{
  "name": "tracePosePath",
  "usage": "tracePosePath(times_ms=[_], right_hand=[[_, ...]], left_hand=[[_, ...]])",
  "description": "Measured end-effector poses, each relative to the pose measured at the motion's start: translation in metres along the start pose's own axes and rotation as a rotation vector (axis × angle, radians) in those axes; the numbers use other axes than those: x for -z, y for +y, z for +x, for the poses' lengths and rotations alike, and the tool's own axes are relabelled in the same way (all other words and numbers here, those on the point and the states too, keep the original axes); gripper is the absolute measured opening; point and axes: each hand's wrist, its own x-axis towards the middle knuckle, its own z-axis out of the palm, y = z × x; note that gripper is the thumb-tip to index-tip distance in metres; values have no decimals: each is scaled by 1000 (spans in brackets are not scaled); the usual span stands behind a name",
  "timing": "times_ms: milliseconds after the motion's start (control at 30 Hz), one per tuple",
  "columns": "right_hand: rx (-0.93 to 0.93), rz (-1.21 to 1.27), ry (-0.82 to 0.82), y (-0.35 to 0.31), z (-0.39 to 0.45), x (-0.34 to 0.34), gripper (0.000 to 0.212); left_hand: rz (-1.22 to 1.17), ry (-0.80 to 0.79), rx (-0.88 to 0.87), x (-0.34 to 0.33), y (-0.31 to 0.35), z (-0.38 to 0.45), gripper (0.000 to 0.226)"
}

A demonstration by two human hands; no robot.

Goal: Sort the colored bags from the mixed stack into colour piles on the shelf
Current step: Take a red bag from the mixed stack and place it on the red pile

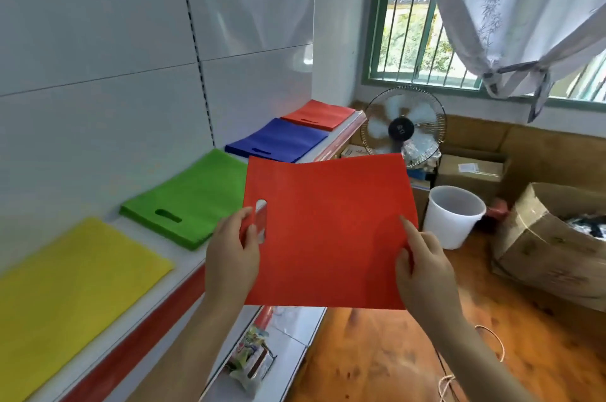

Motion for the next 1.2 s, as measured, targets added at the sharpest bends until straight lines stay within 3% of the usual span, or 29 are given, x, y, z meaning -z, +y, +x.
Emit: tracePosePath(times_ms=[367, 667, 933, 1200], right_hand=[[-218, -211, 29, 119, 132, 1, 69], [-208, -170, 25, 240, 275, -12, 72], [-95, -104, -68, 301, 405, -61, 70], [64, -82, -129, 317, 541, -152, 72]], left_hand=[[-41, -200, -162, -187, 54, 121, 42], [-11, -203, -90, -345, 89, 197, 45], [11, -96, 2, -417, 105, 266, 44], [35, 56, 65, -468, 61, 362, 43]])
